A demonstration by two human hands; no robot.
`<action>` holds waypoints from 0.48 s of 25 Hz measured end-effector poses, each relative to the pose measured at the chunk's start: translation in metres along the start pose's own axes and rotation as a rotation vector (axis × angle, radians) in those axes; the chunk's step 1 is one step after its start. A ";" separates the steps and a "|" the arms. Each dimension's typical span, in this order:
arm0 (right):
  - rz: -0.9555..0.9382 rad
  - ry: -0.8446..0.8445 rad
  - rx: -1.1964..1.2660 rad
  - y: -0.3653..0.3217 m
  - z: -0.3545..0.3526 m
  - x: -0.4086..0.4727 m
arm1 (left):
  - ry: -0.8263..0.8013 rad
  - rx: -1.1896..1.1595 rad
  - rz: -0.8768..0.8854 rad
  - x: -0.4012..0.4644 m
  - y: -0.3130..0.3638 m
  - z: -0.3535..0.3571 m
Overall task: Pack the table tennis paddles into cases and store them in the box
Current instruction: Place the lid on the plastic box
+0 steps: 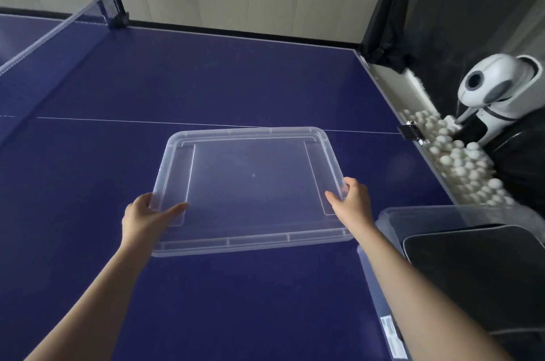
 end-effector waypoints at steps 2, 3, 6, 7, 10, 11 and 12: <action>0.008 0.049 0.003 0.012 -0.031 -0.015 | -0.033 -0.061 0.026 -0.024 0.013 0.004; 0.017 0.070 0.003 0.020 -0.047 -0.021 | -0.046 -0.079 0.037 -0.037 0.019 0.008; 0.026 0.142 -0.008 0.044 -0.093 -0.038 | -0.095 -0.109 0.062 -0.072 0.037 0.025; 0.034 0.160 -0.004 0.054 -0.108 -0.043 | -0.114 -0.120 0.074 -0.083 0.043 0.033; 0.063 0.177 -0.004 0.085 -0.145 -0.050 | -0.162 -0.130 0.100 -0.109 0.062 0.059; 0.074 0.174 0.000 0.097 -0.158 -0.049 | -0.177 -0.119 0.111 -0.119 0.070 0.070; 0.087 0.169 0.012 0.110 -0.170 -0.048 | -0.188 -0.108 0.121 -0.129 0.078 0.081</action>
Point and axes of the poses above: each hand's wrist, its own x-axis towards the middle knuckle, its own z-axis out of the palm, y = z × x, the point moved 8 cm from there along x, towards the middle knuckle, and after that the axes turned 8 degrees about z, right-handed, at the moved point
